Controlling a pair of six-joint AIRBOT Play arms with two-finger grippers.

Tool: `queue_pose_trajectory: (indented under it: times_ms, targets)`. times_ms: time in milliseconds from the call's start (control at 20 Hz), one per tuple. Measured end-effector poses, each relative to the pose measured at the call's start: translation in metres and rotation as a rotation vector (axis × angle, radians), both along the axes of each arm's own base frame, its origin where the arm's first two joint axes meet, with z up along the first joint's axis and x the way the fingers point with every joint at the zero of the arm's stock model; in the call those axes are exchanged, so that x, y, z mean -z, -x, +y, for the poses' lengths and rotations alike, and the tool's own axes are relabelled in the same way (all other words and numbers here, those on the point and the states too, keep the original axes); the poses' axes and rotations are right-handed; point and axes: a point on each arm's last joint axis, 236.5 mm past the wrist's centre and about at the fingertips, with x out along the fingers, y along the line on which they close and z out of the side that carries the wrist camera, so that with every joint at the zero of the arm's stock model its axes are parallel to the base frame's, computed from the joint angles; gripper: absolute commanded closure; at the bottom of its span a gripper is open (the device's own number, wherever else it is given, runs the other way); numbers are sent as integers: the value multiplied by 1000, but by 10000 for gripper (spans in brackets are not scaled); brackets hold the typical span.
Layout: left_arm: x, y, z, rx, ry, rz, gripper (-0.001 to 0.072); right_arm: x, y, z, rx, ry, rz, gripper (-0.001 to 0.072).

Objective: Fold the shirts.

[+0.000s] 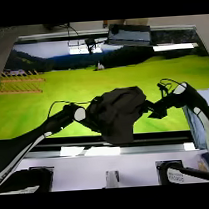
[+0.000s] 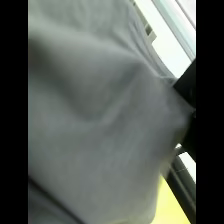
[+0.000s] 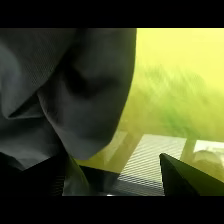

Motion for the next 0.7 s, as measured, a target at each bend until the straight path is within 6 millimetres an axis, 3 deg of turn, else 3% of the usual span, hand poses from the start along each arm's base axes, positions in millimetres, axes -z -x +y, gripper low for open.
queue_pose_trajectory:
  times_ms: [50, 100, 150, 300, 400, 450, 550, 600, 700]
  targets:
    - [-6, -2, -2, 5, 8, -10, 668, 5, -6, 5, 19, -6, -7, 250]
    - [-12, -3, -3, 10, 15, -20, 668, 8, -10, 9, 43, -17, -7, 551]
    - [-16, -5, -4, 13, 21, -31, 668, 11, -13, 13, 57, -27, -7, 692]
    - [-35, -16, 0, 36, 13, -92, 669, 7, -21, 17, 59, -39, -30, 689]
    - [-60, -37, 11, 47, -7, -173, 669, -18, -37, 15, 3, -21, -122, 690]
    - [-81, -50, 16, 45, -9, -224, 669, -38, -47, 12, -35, -1, -187, 690]
    - [-150, -85, 29, 15, 16, -384, 668, -102, -73, -3, -98, 85, -381, 689]
    - [-200, -104, 39, -17, 44, -503, 668, -141, -84, -13, -109, 145, -489, 689]
    - [-313, -128, 70, -108, 112, -753, 669, -245, -98, -36, -71, 276, -756, 689]
